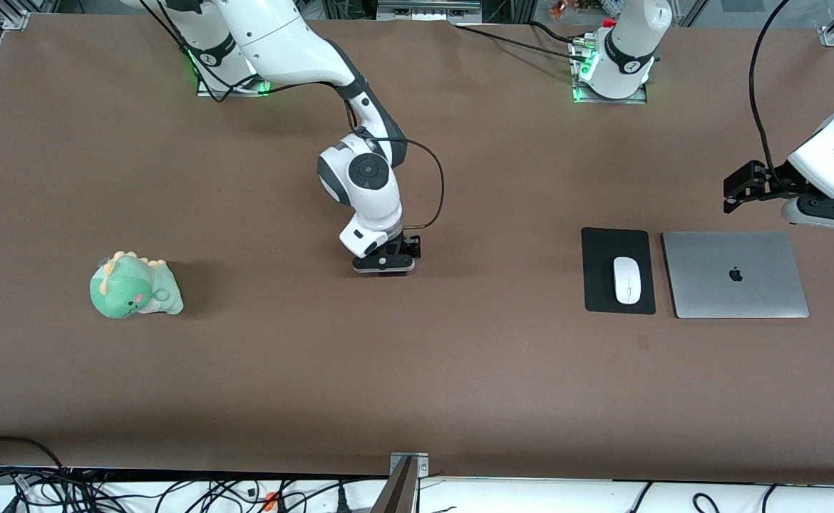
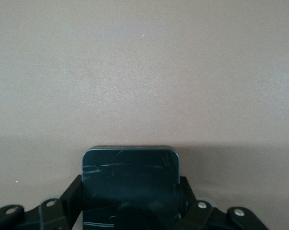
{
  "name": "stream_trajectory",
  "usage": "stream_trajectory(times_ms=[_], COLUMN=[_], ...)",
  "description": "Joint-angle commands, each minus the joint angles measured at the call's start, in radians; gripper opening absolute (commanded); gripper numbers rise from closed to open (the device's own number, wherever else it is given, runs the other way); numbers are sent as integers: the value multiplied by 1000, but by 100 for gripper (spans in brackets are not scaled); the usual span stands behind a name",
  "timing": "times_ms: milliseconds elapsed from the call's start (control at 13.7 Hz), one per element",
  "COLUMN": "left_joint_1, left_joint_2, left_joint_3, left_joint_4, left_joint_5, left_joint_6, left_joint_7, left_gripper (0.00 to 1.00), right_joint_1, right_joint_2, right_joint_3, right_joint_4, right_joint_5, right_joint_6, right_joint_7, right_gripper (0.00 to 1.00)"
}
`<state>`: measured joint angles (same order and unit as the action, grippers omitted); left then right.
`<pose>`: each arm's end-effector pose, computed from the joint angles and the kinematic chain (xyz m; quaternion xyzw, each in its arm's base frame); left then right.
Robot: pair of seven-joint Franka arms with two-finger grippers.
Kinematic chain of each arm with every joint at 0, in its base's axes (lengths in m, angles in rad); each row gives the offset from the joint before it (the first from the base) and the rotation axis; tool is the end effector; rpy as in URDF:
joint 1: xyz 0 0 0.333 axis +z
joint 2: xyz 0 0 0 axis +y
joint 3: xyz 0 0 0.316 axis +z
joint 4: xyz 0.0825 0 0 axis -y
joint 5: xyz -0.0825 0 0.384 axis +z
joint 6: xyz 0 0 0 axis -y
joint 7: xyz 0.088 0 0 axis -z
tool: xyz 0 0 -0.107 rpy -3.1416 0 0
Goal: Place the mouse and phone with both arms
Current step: 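Carry the black phone with the right gripper beside the green plush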
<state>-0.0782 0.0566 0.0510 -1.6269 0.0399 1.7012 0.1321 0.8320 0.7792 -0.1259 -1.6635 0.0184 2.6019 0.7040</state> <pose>0.5808 -0.0128 0.5773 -0.9964 0.0820 -0.0078 0.0217 0.5225 0.4592 0.1707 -0.9958 -0.0151 -0.0869 0.0251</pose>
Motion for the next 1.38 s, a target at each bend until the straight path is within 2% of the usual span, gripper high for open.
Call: stream_trajectory(times_ms=[0,218,510,728,874,1019,1092,1311], left_joint_1=[-2,5,14,14,12,14,18,35], left_joint_2=[-18,-11,-4,-1,0,19,26,34], left_joint_3=[-5,3,1,1,1,3,3,3], left_joint_4=[1,30,54,85,88,101,131,139], left_joint_5=[-23,-70,-97,-100,-88,-94,-89,-95], left_joint_6=[-67,-77,-78,-81,-81,-78,-80,-80], left_joint_7=[-57,-68,-63,-69,-72,-72,-74,-72], left_gripper=[100,100,100,100,100,100,100,100], right_joint_1=[-5,-42,-94,-154,-182,-197,-220,-280], right_joint_2=[20,19,9,-12,-29,-55,-70,-122], right_joint_3=[-6,-6,-1,2,3,-4,-4,-6], right_joint_4=[8,53,154,154,153,149,142,76], right_joint_5=[-18,-14,-3,0,50,63,64,64], right_joint_6=[18,-61,-242,-301,-321,-376,-397,-414], right_joint_7=[-18,-55,-153,-280,-368,-420,-457,-544], right_gripper=[11,0,0,0,0,0,0,0])
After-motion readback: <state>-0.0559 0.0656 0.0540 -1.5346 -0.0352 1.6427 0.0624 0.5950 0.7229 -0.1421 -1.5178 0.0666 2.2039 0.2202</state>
